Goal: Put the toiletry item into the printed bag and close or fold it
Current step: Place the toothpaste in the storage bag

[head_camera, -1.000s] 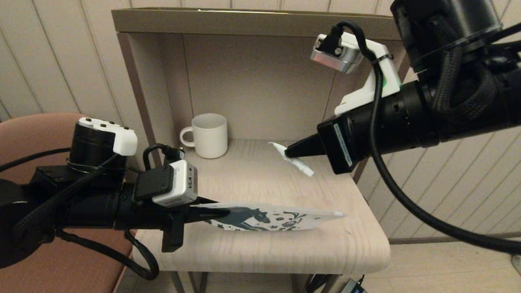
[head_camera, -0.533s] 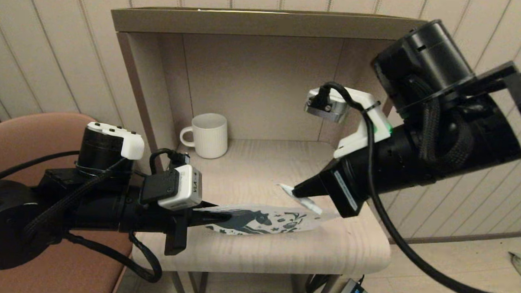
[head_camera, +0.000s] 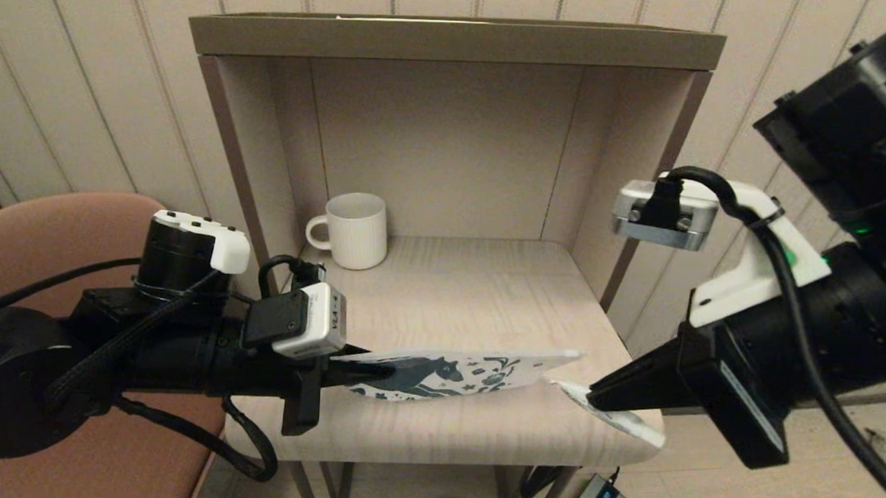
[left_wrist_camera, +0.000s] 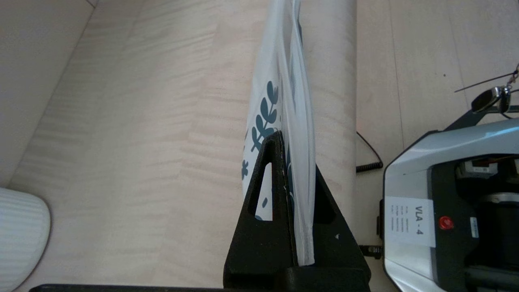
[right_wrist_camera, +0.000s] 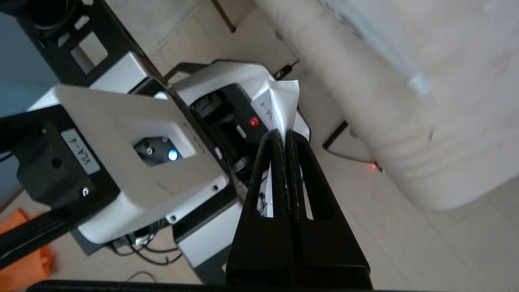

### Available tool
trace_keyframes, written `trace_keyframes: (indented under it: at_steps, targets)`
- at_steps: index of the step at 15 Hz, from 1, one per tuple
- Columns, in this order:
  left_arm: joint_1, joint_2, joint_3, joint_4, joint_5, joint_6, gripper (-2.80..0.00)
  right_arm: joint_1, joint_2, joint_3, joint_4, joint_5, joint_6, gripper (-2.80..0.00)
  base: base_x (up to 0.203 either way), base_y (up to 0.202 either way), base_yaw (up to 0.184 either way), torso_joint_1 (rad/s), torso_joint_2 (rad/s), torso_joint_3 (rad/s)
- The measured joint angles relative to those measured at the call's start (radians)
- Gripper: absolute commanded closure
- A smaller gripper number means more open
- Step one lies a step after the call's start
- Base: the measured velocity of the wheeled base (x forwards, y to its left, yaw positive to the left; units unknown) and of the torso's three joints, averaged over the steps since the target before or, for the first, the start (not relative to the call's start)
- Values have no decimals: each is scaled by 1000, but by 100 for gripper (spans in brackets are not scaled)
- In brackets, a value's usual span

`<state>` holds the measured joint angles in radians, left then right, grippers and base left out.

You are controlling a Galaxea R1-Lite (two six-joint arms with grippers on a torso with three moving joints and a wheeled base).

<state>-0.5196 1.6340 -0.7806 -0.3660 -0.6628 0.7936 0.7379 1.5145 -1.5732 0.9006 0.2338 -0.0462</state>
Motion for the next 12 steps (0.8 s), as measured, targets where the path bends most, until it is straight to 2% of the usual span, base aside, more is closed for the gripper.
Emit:
trace_keyframes:
  at_steps: [3, 7, 9, 12]
  targets:
    - [0, -1, 1, 0, -1, 0, 0, -16, 27, -47, 40, -1, 24, 0, 0, 0, 0, 0, 0, 0]
    - [-3, -2, 10, -4, -8, 4, 0, -34, 121, -232, 152, 18, 116, 0, 0, 0, 0, 0, 0, 0]
    - [-19, 2, 35, -79, -6, 4, 0, -31, 166, -300, 231, 40, 149, 0, 0, 0, 0, 0, 0, 0]
    - [-39, 10, 66, -218, 0, 4, 0, -25, 196, -320, 237, 67, 152, 0, 0, 0, 0, 0, 0, 0]
